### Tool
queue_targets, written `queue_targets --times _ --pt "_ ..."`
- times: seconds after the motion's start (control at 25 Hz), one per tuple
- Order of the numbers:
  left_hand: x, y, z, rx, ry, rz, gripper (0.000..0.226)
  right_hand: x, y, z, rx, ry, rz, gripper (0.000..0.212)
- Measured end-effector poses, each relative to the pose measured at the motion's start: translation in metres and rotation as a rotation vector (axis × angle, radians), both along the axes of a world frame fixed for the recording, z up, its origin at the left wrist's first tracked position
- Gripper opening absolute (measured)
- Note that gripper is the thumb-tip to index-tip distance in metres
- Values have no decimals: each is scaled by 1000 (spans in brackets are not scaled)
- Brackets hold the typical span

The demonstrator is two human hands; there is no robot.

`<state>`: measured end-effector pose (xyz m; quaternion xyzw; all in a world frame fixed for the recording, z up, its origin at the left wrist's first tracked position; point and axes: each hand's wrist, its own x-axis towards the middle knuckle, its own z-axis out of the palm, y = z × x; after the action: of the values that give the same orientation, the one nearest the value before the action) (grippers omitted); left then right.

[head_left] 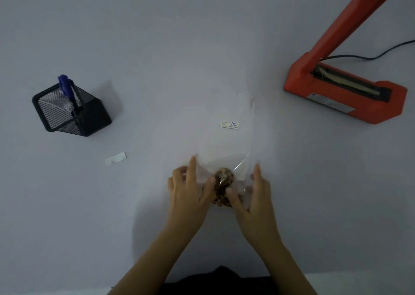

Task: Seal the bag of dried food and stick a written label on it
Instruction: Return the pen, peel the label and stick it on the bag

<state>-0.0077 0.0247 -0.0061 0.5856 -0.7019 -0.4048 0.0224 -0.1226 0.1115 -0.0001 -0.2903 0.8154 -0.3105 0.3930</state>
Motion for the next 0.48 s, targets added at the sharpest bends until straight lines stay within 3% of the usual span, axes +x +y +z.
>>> queue_targets --times 0.08,0.2,0.48 --pt "-3 6 0 99 45 86 64 5 -3 -6 25 -101 -33 82" --pt "-11 -8 7 216 127 211 61 -1 -24 -5 26 -101 11 81" --pt "-37 -117 35 5 261 272 61 -41 -149 21 -157 -19 115 80"
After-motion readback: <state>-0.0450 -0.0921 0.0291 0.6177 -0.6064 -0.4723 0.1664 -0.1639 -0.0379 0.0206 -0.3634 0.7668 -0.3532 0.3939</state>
